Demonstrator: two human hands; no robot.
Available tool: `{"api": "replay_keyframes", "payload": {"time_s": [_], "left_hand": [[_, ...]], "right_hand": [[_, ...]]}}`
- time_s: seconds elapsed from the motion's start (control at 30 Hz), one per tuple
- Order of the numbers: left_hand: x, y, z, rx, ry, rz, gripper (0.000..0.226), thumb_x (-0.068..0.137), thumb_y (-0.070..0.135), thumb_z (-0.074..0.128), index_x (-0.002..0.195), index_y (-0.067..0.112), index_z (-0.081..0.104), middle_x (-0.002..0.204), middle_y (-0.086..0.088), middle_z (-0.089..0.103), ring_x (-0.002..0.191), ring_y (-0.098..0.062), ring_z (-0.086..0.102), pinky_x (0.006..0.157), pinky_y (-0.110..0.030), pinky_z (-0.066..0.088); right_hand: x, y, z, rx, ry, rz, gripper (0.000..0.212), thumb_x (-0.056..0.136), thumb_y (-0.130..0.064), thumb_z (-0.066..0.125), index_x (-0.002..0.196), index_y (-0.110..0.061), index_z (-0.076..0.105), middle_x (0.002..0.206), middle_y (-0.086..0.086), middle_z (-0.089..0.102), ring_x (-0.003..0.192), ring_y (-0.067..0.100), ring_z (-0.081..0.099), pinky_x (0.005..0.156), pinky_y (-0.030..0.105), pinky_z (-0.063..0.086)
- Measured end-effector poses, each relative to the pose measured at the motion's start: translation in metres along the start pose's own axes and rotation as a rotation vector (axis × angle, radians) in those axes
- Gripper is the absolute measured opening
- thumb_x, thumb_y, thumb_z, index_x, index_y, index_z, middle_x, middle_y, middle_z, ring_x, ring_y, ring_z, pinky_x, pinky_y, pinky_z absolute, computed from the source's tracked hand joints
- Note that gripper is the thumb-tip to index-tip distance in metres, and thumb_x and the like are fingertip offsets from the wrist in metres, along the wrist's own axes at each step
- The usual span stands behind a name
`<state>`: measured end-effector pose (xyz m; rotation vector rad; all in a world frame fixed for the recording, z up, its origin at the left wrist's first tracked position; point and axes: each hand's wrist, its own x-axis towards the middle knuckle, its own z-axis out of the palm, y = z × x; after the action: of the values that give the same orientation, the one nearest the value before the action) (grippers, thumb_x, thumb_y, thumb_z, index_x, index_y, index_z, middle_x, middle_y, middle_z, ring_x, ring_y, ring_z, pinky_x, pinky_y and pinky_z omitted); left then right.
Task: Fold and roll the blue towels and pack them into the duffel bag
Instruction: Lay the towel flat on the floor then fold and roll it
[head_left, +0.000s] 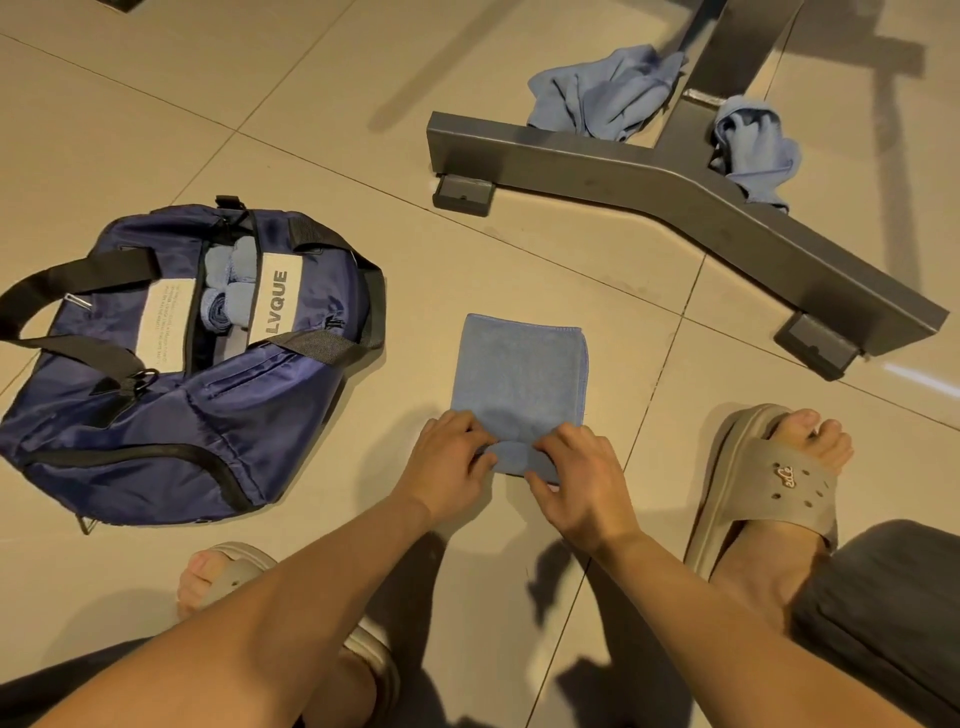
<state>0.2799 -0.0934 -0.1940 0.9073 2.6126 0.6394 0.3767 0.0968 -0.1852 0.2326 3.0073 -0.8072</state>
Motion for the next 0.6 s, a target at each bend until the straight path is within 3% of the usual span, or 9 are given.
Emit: {"api": "replay_keyframes", "payload": {"time_s": [0.1,0.23,0.3,0.4,0.47,0.6], "left_hand": [[0.011,0.002,-0.010,-0.075,-0.023,-0.078,0.014,0.093,0.030,0.065,0.093,0.018,0.074,0.094,0.003,0.063,0.092,-0.019,0.056,0.087,-0.040,0.047],[-0.003,0.003,-0.012,0.126,0.125,0.163,0.020,0.092,0.033,0.066,0.108,0.021,0.070,0.105,0.004,0.061,0.099,-0.018,0.052,0.085,-0.034,0.041],[-0.008,-0.001,-0.006,0.166,0.127,0.198,0.024,0.091,0.030,0.065,0.112,0.020,0.070,0.109,0.004,0.063,0.101,-0.019,0.055,0.088,-0.033,0.040],[0.002,-0.002,-0.004,0.154,0.101,0.118,0.029,0.095,0.029,0.052,0.115,0.021,0.071,0.109,0.004,0.067,0.103,-0.020,0.057,0.091,-0.033,0.037],[0.014,0.000,-0.008,0.097,0.060,0.028,0.026,0.098,0.027,0.056,0.117,0.023,0.072,0.106,0.004,0.066,0.104,-0.021,0.055,0.091,-0.035,0.037],[0.037,0.003,-0.016,0.060,-0.035,-0.094,0.021,0.100,0.030,0.056,0.114,0.027,0.072,0.103,0.003,0.053,0.102,-0.022,0.046,0.089,-0.038,0.035]], "right_hand": [[0.005,0.006,0.009,0.039,-0.044,0.082,0.012,0.092,-0.030,0.061,0.095,-0.021,0.070,0.088,-0.006,0.058,0.080,0.021,0.053,0.072,0.033,0.041],[0.027,0.007,0.003,0.043,-0.166,0.179,0.023,0.096,-0.029,0.053,0.077,-0.021,0.063,0.080,-0.001,0.051,0.079,0.024,0.051,0.073,0.037,0.041],[0.035,0.004,-0.004,0.021,-0.219,0.195,0.023,0.097,-0.028,0.052,0.080,-0.021,0.065,0.084,0.000,0.051,0.083,0.025,0.050,0.076,0.038,0.040],[0.037,0.000,-0.010,-0.013,-0.119,0.174,0.009,0.094,-0.027,0.057,0.090,-0.020,0.061,0.091,0.000,0.054,0.088,0.025,0.051,0.078,0.039,0.042],[0.034,-0.001,-0.015,0.012,-0.004,0.122,0.008,0.090,-0.026,0.062,0.093,-0.020,0.057,0.093,-0.002,0.053,0.089,0.023,0.050,0.078,0.038,0.041],[0.033,0.007,-0.019,-0.086,-0.048,-0.033,0.018,0.087,-0.035,0.065,0.101,-0.023,0.061,0.097,-0.005,0.051,0.091,0.019,0.047,0.082,0.034,0.039]]}}
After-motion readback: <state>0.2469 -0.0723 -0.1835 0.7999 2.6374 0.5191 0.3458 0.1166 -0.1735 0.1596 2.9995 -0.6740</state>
